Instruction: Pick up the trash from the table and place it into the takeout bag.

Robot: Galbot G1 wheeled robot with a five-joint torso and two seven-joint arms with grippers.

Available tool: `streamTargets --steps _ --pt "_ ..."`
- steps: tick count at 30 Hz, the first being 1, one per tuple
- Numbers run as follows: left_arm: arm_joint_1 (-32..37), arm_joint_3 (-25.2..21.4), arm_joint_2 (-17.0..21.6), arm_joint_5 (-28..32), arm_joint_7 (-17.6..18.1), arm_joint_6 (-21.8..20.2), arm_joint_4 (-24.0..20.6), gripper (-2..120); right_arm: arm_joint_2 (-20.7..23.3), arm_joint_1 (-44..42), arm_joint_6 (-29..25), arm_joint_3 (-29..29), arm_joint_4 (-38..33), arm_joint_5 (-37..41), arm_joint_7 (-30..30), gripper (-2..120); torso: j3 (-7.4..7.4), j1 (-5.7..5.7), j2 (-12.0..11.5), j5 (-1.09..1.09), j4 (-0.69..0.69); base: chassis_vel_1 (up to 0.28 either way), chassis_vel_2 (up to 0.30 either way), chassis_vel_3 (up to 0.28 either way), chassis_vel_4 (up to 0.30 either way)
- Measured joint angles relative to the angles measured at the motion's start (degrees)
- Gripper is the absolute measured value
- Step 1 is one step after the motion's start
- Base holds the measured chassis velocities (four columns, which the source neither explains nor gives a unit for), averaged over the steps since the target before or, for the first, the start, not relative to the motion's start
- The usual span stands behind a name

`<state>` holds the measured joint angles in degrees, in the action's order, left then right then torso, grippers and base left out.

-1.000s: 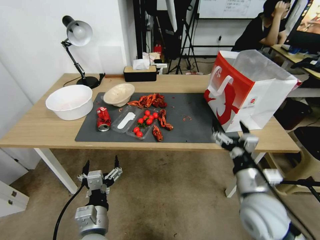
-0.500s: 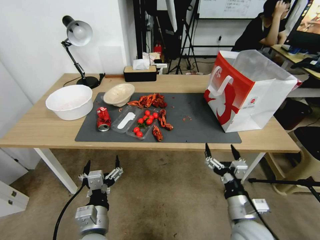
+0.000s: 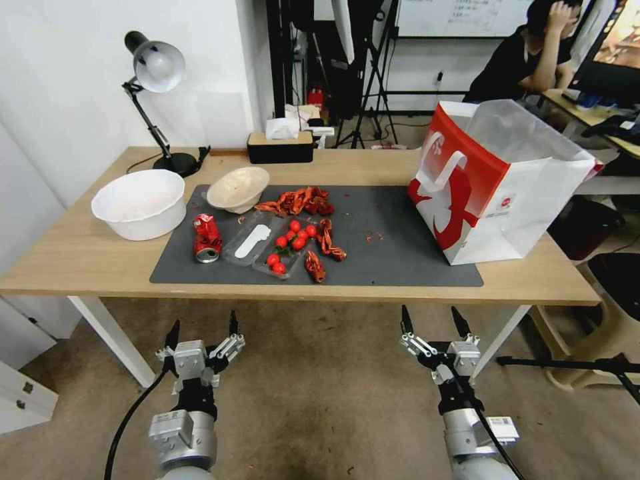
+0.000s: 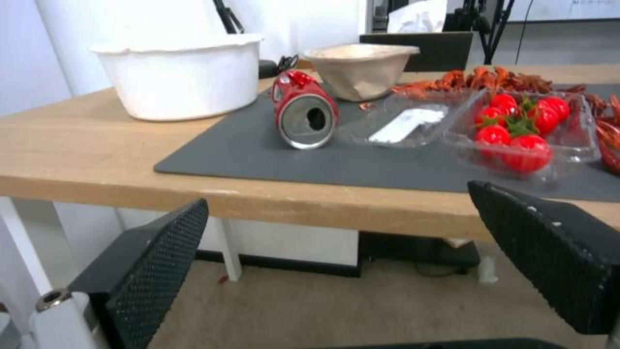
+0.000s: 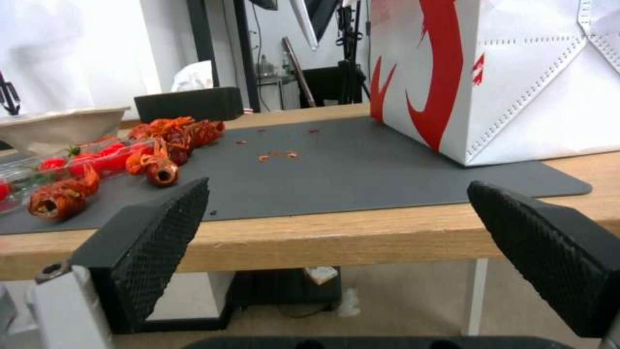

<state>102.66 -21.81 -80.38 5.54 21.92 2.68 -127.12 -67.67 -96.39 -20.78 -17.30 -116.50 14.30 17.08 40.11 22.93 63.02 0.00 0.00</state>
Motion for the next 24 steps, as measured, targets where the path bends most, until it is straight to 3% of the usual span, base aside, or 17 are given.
streamTargets --steps 9,17,21,24 --pt "-4.0 -1.0 2.8 2.9 0.1 -0.3 0.2 100 -0.2 0.0 0.3 0.0 -0.5 -0.1 0.1 100 0.00 0.00 0.0 0.00 0.00 0.000 0.000 0.000 0.000" --pt "-11.6 -3.0 11.5 10.7 0.5 -2.8 1.0 100 -0.2 -0.8 0.5 -0.2 -1.1 -0.3 0.2 100 0.00 -0.01 0.0 -0.01 0.01 0.000 0.000 0.000 0.000" --pt "-19.3 -3.6 17.8 17.1 0.9 -4.3 3.5 100 -0.2 -1.2 0.5 -0.6 -1.2 -0.5 0.4 100 0.00 -0.01 0.0 0.00 0.00 0.000 0.000 0.000 0.000" --pt "-22.4 -3.5 19.8 19.8 0.2 -4.4 5.2 100 -0.3 -1.4 0.6 -0.8 -1.4 -0.5 0.5 100 0.00 -0.01 0.0 -0.01 0.00 0.000 0.000 0.000 0.000"
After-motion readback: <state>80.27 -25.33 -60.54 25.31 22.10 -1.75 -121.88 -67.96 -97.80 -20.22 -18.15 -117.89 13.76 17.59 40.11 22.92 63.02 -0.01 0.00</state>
